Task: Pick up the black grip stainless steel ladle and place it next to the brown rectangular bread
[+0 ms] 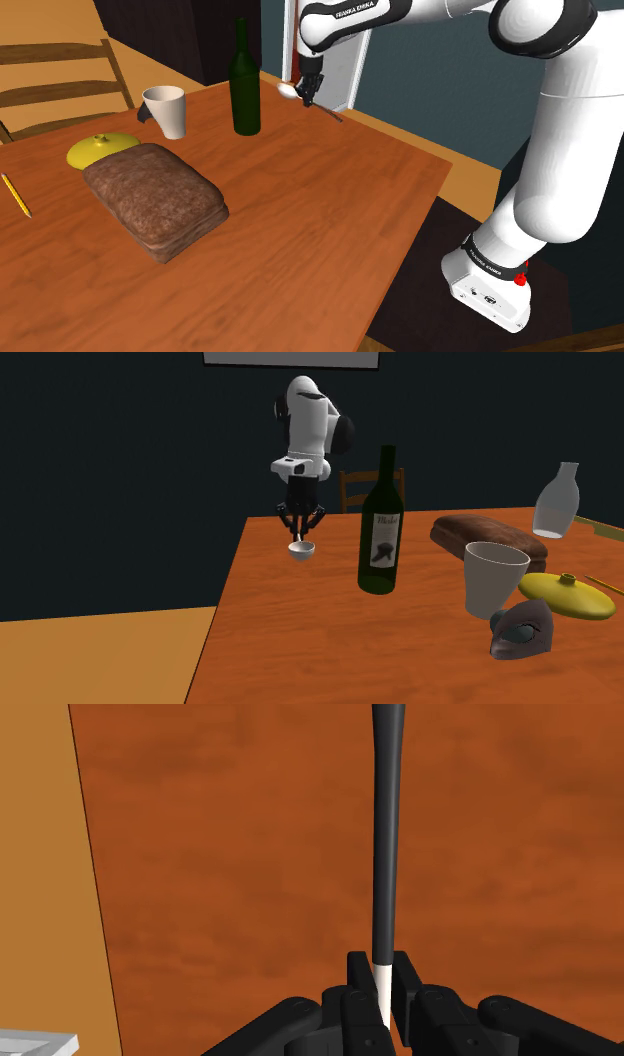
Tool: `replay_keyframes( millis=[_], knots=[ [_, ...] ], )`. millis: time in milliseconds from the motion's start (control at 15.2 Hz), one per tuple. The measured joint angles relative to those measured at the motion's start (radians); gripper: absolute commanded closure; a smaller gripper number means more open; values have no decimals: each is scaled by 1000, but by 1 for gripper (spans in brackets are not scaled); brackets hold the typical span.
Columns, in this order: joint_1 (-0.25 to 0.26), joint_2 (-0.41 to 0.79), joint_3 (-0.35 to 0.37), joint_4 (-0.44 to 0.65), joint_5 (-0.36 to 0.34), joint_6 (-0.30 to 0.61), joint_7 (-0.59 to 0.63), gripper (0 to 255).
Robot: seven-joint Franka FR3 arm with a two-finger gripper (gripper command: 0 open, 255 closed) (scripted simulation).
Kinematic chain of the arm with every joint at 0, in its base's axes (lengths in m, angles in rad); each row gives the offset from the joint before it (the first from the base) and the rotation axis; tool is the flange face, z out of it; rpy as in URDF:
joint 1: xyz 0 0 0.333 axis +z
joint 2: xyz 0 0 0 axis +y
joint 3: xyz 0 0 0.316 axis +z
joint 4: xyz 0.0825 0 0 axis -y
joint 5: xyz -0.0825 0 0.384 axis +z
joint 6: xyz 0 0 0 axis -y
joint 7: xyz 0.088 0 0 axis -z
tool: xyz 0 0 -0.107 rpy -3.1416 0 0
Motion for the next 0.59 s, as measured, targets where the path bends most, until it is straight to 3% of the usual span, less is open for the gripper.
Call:
replay_keyframes(
  millis=[594],
  knots=[
    [1,-26,2,89,7,-114,-13,255]
  ],
)
